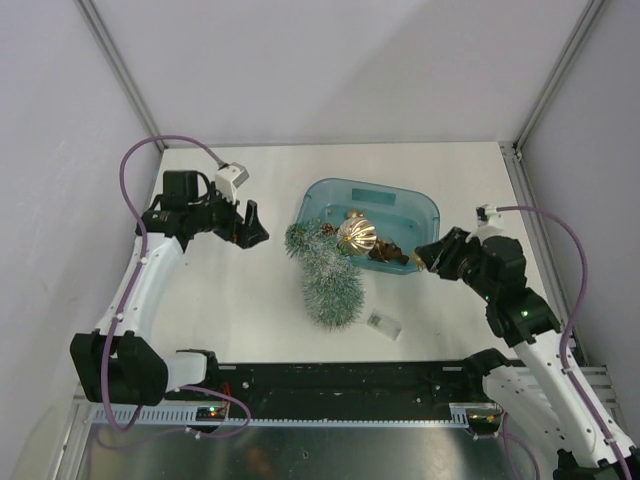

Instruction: Decorate the small christmas tree

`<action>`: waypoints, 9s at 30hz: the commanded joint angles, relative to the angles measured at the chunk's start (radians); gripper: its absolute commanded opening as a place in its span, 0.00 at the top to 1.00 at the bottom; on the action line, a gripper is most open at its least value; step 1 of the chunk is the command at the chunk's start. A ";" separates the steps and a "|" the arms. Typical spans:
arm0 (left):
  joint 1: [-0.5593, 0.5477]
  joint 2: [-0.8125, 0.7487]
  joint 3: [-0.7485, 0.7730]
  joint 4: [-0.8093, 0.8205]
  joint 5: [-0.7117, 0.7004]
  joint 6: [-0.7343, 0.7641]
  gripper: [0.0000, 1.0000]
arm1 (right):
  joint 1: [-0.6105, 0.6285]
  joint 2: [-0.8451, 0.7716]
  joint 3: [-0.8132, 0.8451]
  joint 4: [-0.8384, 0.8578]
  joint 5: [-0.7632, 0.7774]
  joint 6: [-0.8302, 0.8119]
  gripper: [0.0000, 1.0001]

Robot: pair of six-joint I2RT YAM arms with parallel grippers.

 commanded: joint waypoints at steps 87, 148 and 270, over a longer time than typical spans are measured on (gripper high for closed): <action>0.007 -0.037 -0.026 0.032 0.044 -0.004 0.00 | 0.111 0.420 -0.280 0.373 0.190 -0.077 0.46; 0.008 -0.030 -0.066 0.044 0.066 0.023 0.00 | 0.147 -0.112 0.070 -0.091 -0.630 -0.248 0.66; 0.007 -0.033 -0.064 0.045 0.088 0.015 0.00 | 0.547 0.179 0.190 -0.174 -0.188 -0.400 0.66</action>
